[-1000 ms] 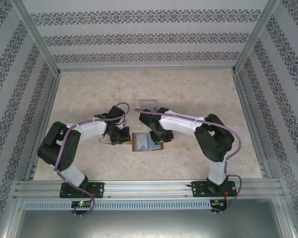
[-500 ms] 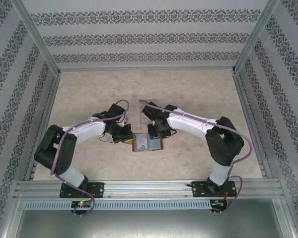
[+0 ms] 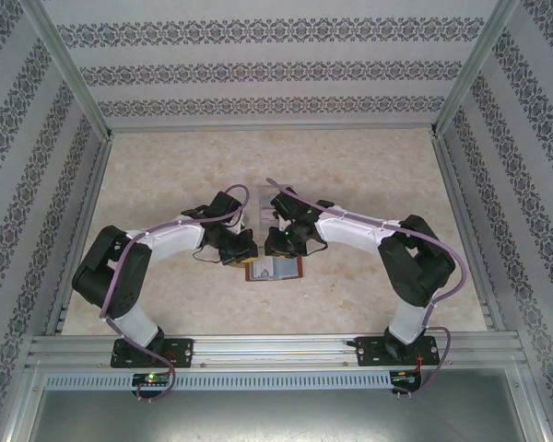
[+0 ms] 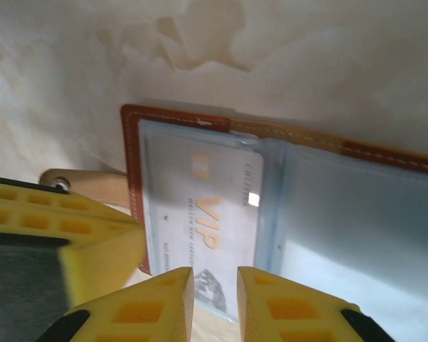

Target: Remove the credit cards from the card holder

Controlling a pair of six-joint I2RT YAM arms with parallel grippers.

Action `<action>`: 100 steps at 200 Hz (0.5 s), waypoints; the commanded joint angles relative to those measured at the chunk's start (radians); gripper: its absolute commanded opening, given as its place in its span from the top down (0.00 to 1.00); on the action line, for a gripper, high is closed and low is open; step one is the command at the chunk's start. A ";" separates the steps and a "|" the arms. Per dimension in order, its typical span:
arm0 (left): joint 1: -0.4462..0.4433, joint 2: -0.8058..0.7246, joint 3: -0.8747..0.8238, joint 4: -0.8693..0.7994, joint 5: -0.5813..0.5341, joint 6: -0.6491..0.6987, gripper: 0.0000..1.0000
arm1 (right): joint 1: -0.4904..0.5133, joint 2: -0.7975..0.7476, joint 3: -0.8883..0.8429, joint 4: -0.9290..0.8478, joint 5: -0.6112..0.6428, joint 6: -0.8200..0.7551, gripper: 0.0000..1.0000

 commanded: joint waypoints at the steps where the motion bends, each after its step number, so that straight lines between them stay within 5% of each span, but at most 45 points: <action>1: -0.012 0.025 0.013 0.031 0.013 -0.012 1.00 | -0.012 0.029 -0.008 0.042 -0.047 0.022 0.75; 100: -0.012 0.063 -0.001 0.018 -0.007 -0.002 1.00 | -0.021 0.094 0.029 0.041 -0.057 0.008 0.68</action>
